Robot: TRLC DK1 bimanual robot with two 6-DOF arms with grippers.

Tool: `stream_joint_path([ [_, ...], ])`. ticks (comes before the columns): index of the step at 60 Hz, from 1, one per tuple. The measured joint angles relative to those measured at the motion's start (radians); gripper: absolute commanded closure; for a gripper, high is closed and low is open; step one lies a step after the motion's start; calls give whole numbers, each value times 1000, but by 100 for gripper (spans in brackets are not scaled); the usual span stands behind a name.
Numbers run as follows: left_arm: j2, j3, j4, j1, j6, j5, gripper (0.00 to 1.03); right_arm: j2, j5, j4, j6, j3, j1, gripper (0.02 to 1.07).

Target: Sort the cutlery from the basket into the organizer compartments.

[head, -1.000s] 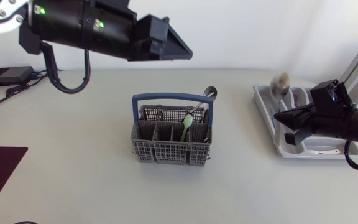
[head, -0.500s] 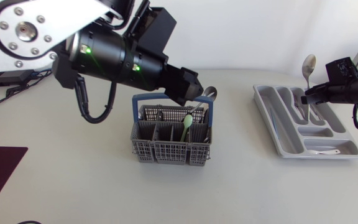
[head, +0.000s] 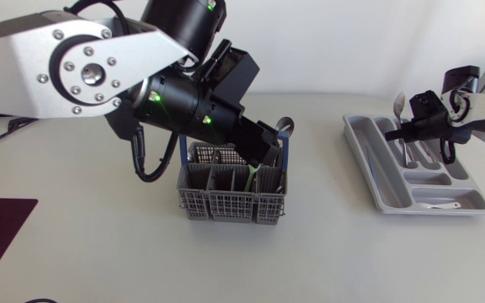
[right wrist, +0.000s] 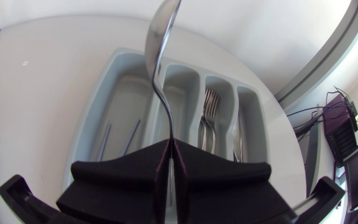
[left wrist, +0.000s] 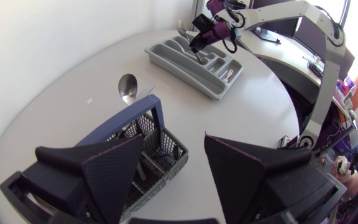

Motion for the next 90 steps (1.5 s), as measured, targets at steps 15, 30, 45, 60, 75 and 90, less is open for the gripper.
stream_joint_path([
  [15,14,-17,1,-1,21,0,35,147,113,-33,19,145,39,101],
  [30,14,-28,0,-1,24,0,36,231,214,-61,27,239,61,101],
  [45,15,-28,0,-3,24,-2,36,315,260,-113,31,304,60,101],
  [60,14,-33,0,-37,25,-42,35,342,267,-128,43,335,55,58],
  [75,14,-33,0,-65,30,-85,35,242,225,-127,49,256,50,43],
  [90,15,-41,0,-104,36,-128,35,7,167,-110,49,93,51,40],
])
